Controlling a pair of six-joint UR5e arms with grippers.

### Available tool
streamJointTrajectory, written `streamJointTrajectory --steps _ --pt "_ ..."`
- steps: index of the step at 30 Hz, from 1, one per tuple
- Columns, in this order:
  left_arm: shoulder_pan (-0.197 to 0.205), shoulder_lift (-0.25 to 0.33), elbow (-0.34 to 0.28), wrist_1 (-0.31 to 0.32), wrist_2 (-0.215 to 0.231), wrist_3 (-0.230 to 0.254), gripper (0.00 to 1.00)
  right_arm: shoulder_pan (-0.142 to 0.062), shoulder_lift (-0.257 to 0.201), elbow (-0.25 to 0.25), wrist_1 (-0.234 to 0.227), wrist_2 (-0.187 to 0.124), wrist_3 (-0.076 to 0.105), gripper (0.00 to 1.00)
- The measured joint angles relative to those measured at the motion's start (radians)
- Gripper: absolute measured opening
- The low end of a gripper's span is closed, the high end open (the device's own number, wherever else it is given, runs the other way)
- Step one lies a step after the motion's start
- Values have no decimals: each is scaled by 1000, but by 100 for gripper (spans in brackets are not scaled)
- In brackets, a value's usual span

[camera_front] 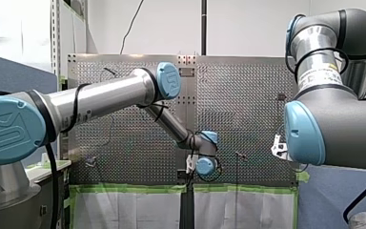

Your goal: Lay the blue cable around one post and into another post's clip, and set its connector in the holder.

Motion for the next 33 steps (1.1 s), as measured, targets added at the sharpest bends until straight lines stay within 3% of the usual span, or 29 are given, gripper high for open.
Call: streamJointTrajectory --steps 7,18,25,33 --pt "-15 1 -44 -2 -8 48 1 2 2 0 16 2 -13 2" --pt "-29 59 -99 15 -6 53 1 -2 0 2 49 13 -51 2" --pt "-27 107 -117 35 -9 53 1 -7 -16 12 51 12 -54 2" --pt "-28 112 -118 38 -7 47 1 -15 -39 18 44 8 -42 2"
